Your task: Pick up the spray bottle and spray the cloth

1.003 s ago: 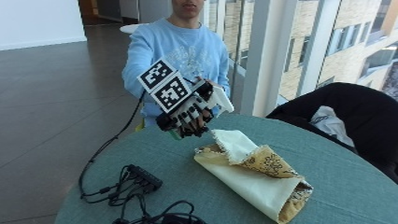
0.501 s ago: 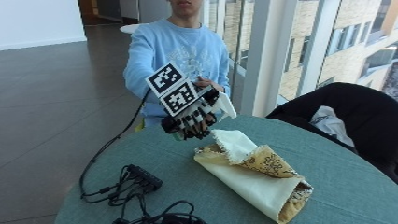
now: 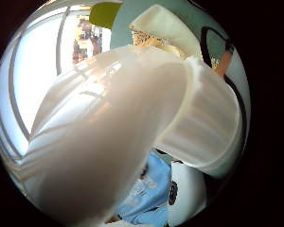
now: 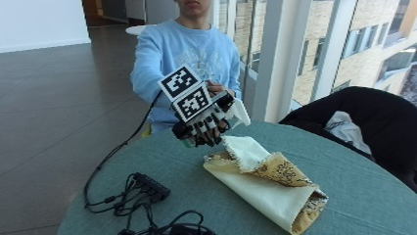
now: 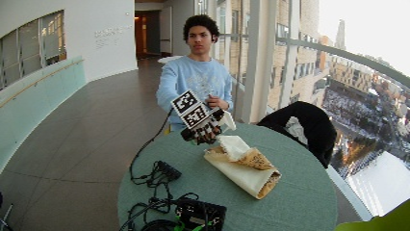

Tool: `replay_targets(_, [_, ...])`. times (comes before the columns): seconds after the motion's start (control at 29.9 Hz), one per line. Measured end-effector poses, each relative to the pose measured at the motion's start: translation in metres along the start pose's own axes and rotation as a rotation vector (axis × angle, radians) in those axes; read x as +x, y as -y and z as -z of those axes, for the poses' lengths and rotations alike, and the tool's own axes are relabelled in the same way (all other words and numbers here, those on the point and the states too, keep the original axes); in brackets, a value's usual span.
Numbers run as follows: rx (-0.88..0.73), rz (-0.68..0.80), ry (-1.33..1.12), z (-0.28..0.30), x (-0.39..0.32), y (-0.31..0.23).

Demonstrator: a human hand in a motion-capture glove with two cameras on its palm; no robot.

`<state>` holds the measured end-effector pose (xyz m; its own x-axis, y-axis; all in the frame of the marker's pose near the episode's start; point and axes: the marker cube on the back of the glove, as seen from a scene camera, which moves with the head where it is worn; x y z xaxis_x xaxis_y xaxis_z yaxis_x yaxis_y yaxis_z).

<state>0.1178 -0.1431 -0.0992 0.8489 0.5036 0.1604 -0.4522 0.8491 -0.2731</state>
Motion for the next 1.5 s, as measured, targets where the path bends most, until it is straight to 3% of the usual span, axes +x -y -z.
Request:
replay_targets(0.94, [0.008,0.009,0.011,-0.008,-0.014,0.004])
replay_targets(1.3, [0.248,0.299,0.371,-0.029,-0.096,-0.005])
replay_targets(1.5, [0.262,0.428,0.584,-0.061,-0.149,-0.001])
